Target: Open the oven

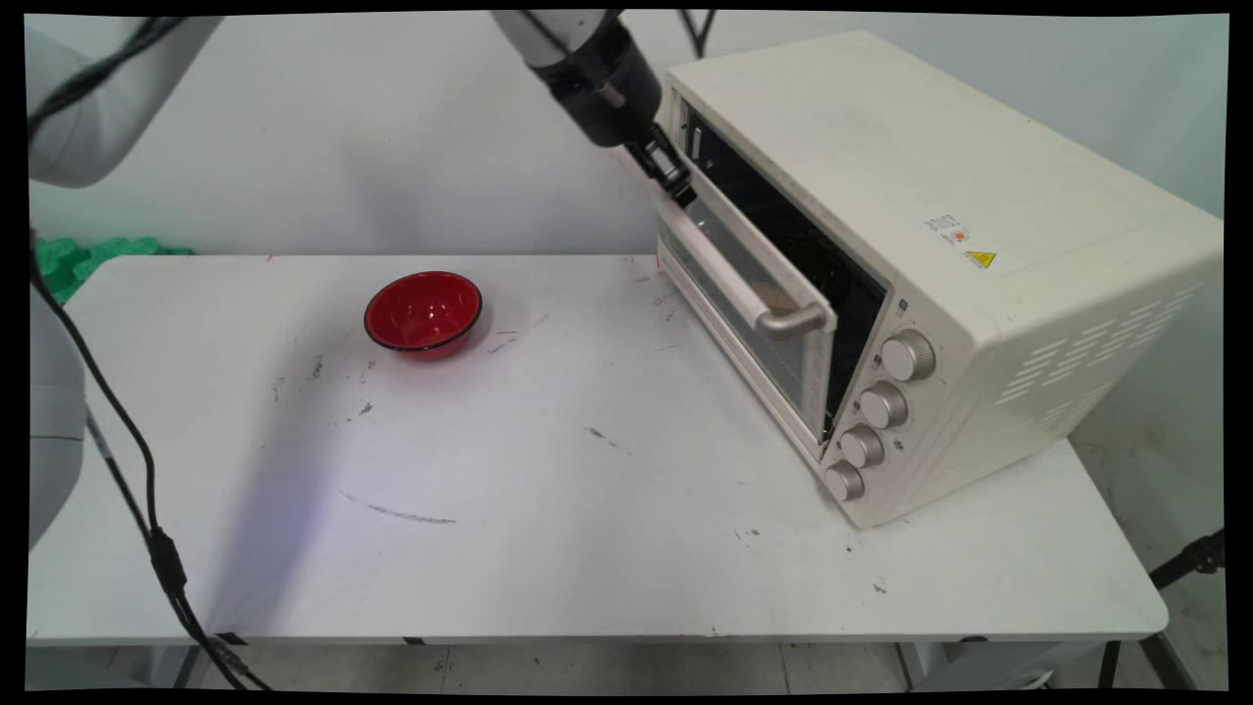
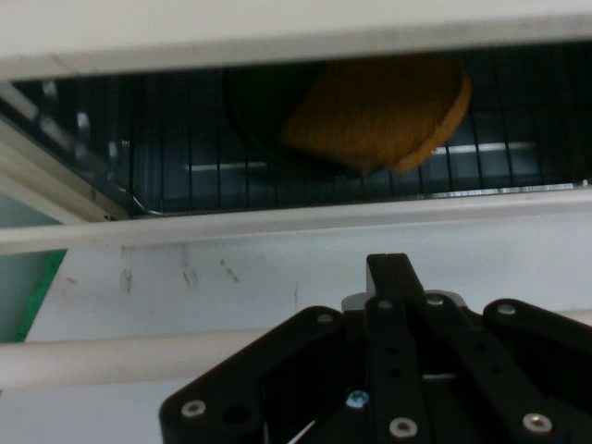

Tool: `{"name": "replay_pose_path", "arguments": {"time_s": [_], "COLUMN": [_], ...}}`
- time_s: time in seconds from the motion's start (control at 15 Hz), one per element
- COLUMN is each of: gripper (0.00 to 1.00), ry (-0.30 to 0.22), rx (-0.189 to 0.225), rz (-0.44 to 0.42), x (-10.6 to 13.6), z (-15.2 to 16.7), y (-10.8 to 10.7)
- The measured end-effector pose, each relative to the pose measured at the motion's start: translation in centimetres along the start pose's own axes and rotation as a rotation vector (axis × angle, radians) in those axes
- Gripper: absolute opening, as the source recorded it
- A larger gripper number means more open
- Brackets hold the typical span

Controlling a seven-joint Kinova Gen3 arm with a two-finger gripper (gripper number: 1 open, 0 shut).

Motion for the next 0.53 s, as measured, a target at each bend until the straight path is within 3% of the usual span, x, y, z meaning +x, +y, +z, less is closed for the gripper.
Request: {"name": "replay_pose_path", "arguments": {"time_s": [0.53], "gripper": [0.00], "ry": [0.076], "rx": [-0.024], "rz": [0.071], "x": [-7.7], "z": [0.4], "y": [0.5]}}
